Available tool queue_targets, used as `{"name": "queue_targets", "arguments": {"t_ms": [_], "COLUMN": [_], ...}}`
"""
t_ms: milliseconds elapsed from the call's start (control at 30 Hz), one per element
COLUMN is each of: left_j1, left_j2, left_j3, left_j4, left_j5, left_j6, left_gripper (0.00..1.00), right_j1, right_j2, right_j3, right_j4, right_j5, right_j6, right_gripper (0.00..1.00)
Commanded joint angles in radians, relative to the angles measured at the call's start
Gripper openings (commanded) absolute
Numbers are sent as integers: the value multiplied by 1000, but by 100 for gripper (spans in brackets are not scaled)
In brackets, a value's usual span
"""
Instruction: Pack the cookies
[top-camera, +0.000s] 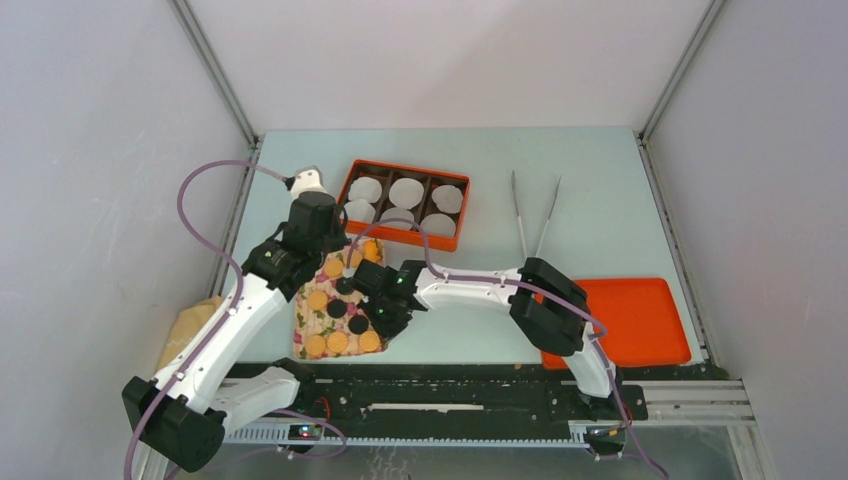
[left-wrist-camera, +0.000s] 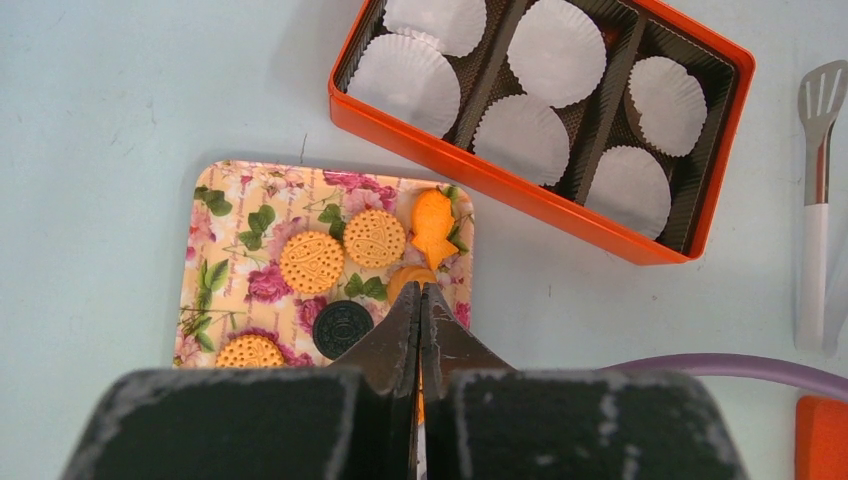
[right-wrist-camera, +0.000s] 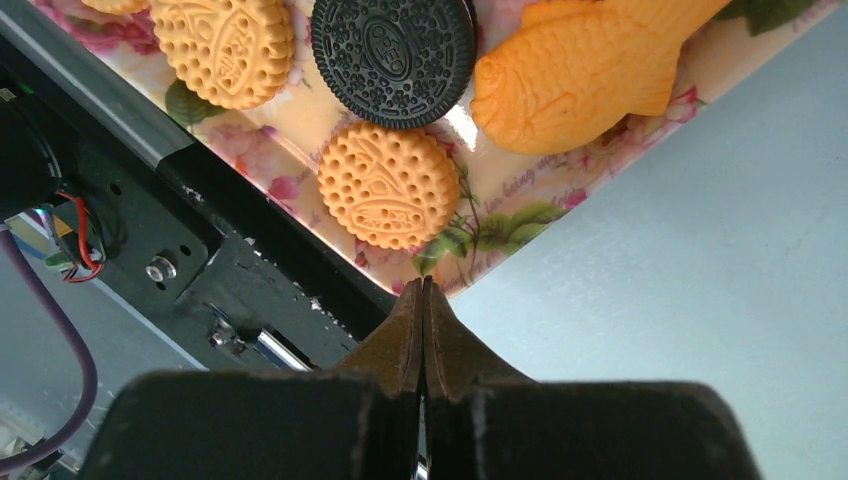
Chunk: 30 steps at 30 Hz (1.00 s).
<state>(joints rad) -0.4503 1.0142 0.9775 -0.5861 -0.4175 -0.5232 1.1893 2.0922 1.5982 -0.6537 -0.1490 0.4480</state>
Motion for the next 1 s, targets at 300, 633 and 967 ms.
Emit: {"name": "queue_targets", "arguments": {"t_ms": [300, 633, 967], "left_j1": [2, 2, 2], "left_j2": [21, 31, 49], "left_j3": [-22, -15, -16], "left_j4": [34, 39, 49], "left_j5": [-38, -25, 1], "left_j6": [-1, -3, -6], "left_gripper": [0, 0, 0], "right_j1": [-27, -128, -297], "right_j2": [98, -78, -128], "right_j3": [-7, -242, -359], "right_j4": [30, -62, -91], "right_j5": [-46, 91, 195], "right_j6": [16, 58, 45], "right_gripper": [0, 0, 0]}}
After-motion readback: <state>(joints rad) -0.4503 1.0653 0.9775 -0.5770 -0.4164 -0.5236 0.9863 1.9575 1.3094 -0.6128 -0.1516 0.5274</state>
